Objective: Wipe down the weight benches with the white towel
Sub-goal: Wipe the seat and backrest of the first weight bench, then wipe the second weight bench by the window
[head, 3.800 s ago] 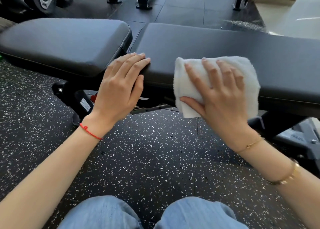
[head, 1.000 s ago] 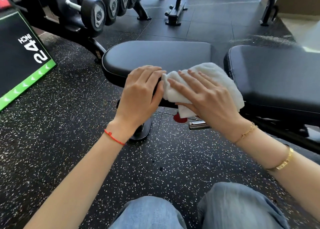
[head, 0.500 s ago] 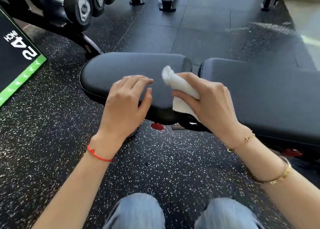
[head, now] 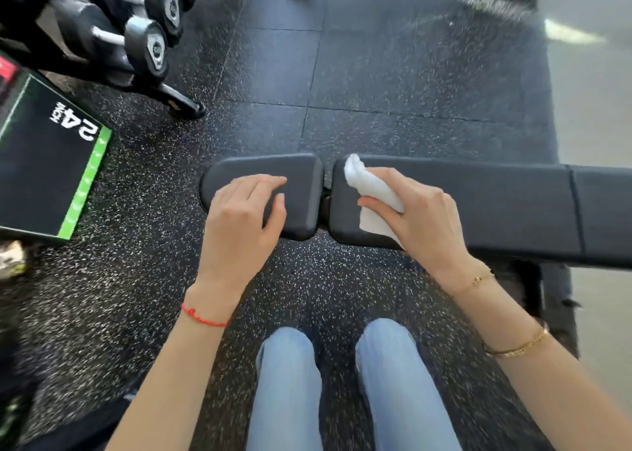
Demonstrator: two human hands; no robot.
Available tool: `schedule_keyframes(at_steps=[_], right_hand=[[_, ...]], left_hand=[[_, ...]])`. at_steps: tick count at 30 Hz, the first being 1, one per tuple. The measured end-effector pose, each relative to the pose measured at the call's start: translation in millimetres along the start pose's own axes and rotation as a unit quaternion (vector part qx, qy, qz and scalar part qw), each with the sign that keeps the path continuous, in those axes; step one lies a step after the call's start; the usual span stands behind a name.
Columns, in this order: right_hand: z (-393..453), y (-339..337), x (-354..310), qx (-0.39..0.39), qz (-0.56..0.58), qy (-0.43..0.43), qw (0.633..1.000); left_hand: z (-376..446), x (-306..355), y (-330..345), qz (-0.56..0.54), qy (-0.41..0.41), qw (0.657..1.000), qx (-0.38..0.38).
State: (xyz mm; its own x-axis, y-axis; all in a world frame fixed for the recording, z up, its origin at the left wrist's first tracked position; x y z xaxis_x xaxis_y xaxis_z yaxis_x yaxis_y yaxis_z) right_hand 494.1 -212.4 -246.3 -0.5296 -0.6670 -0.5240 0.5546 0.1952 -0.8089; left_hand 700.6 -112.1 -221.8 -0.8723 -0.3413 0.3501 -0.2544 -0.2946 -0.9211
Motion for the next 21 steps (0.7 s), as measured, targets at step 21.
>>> schedule_keyframes(at_steps=[21], right_hand=[[-119, -349, 2, 0.168, -0.058, 0.192, 0.965]], left_hand=[[-9, 278, -159, -0.081, 0.108, 0.987, -0.084]])
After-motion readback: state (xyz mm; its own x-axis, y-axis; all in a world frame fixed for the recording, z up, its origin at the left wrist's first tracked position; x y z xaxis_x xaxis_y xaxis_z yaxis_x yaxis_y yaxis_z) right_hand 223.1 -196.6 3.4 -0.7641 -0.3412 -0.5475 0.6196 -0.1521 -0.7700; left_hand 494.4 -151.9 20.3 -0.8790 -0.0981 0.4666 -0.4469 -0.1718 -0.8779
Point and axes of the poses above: each hand's wrist, its own z-axis towards the middle knuckle, its own y-axis out of the palm, x = y × z, the point moved 6 cm from there along z, towards the middle knuckle, and after that the axes turned 11 degrees about -y, right-handed, at the moved point
